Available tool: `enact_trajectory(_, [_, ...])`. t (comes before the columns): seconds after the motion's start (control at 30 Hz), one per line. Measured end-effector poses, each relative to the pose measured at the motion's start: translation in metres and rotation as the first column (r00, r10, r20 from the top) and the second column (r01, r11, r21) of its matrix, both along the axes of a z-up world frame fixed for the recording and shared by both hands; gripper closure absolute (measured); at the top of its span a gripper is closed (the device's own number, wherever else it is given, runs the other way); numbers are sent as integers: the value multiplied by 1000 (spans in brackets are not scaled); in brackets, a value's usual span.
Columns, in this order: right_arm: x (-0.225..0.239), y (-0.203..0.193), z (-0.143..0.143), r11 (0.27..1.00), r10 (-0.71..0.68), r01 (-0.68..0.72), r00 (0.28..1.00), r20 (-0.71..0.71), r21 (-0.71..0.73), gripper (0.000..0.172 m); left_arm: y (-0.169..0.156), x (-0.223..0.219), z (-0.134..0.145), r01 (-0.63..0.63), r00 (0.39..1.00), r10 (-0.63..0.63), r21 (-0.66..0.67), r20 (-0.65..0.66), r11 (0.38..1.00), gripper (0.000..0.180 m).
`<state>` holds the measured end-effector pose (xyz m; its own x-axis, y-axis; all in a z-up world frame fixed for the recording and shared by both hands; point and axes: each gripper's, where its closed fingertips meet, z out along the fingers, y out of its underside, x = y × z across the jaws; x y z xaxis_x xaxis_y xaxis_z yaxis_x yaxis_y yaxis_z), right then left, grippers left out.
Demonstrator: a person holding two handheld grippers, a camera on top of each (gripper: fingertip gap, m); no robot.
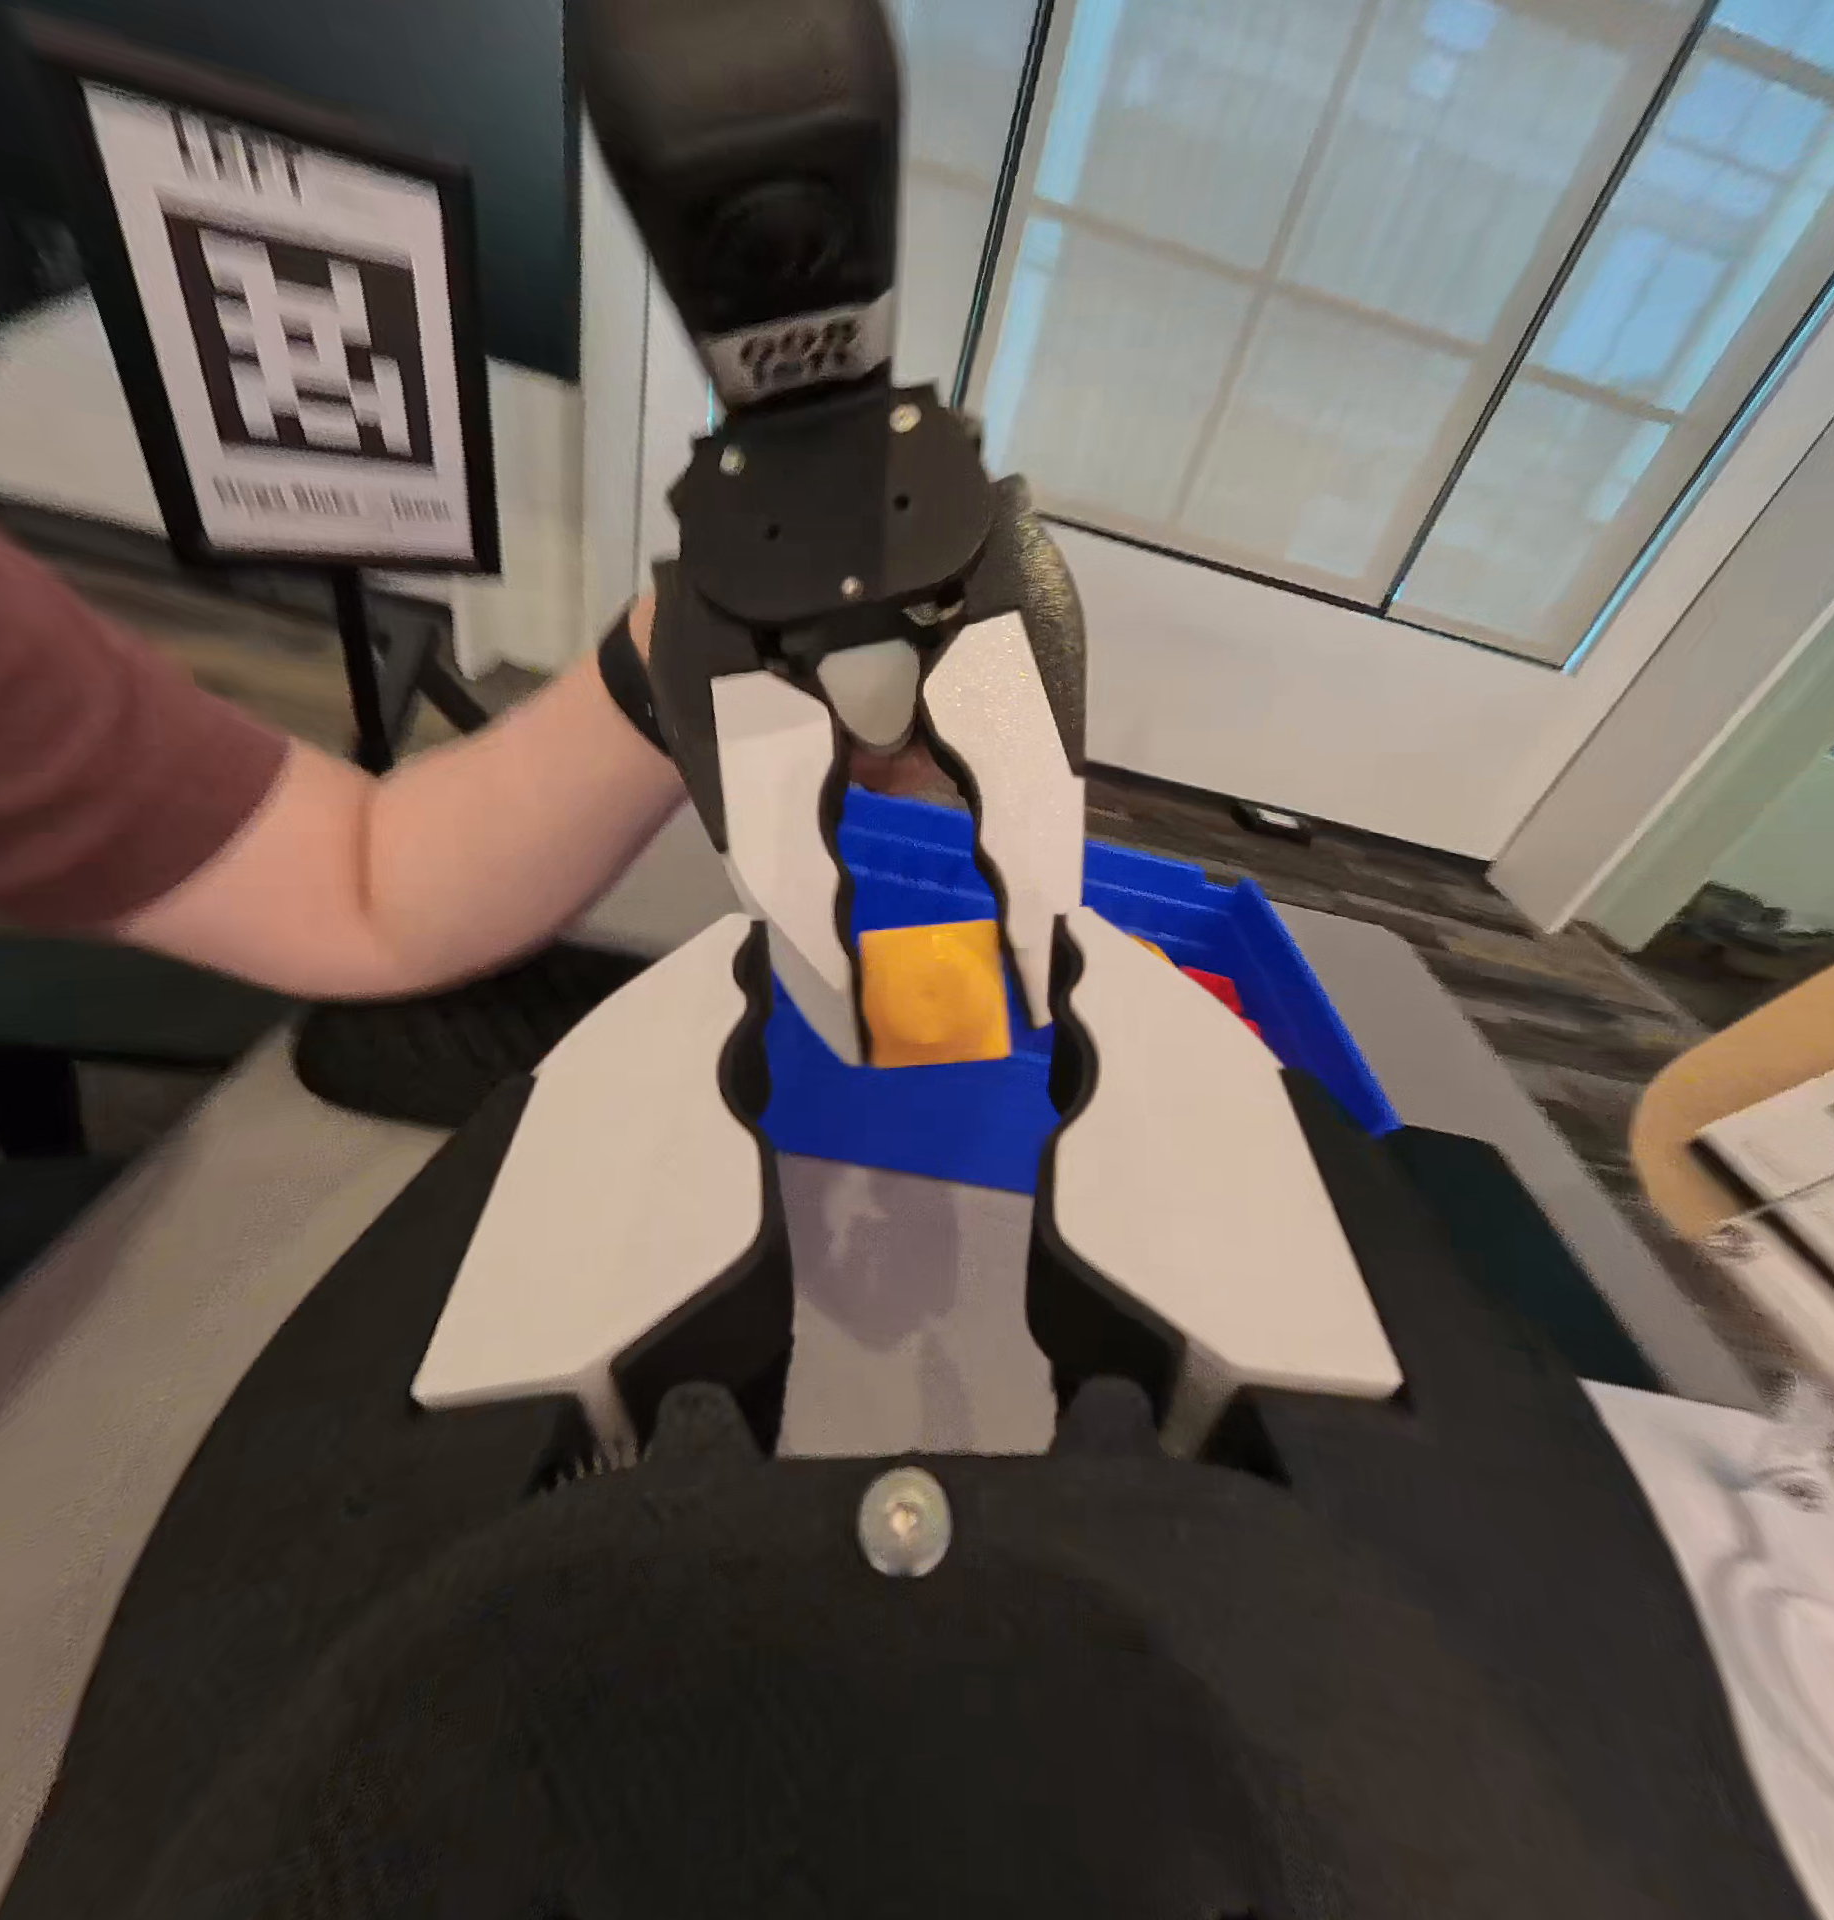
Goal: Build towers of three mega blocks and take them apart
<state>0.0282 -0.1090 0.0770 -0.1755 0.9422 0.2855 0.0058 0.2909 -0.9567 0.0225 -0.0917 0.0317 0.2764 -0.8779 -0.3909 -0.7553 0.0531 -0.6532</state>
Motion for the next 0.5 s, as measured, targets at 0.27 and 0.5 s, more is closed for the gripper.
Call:
enact_trajectory(0.27, [-1, -13, -31, 943, -35, -13, 990, 140, 331, 136, -19, 10, -10, 115, 993, -115, -93, 10, 989, 144])
enact_trajectory(0.5, [-5, -13, -39, 945, -51, -13, 981, 186, 326, 143, -21, 11, -13, 142, 990, -142, -100, 10, 985, 143])
